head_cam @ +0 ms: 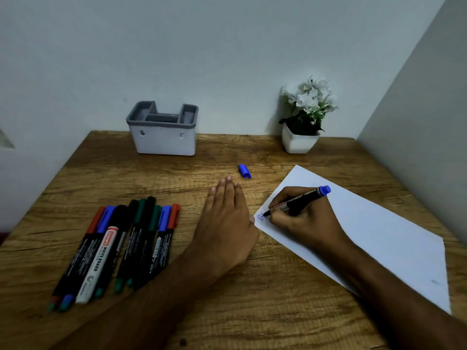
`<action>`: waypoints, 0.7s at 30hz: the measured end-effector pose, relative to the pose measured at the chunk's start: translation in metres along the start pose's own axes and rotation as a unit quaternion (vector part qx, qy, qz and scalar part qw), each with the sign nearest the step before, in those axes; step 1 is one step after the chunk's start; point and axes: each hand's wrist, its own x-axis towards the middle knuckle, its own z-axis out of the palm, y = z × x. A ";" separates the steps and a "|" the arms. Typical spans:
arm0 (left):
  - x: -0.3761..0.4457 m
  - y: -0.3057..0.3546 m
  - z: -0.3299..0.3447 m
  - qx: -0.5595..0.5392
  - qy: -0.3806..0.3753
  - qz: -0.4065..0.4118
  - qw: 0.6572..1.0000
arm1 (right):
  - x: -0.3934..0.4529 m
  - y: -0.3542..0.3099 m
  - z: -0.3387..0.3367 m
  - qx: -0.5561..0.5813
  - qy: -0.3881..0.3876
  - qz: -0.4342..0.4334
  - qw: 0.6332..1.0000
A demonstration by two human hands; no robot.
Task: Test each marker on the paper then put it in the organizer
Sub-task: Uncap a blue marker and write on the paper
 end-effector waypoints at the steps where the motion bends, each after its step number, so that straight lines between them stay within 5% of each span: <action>1: 0.000 0.000 0.000 0.000 0.000 -0.001 1.000 | 0.000 0.000 0.000 0.001 0.004 0.000 1.000; 21: -0.001 0.001 -0.002 -0.016 0.016 0.001 1.000 | 0.002 0.001 0.000 -0.006 0.031 0.031 0.999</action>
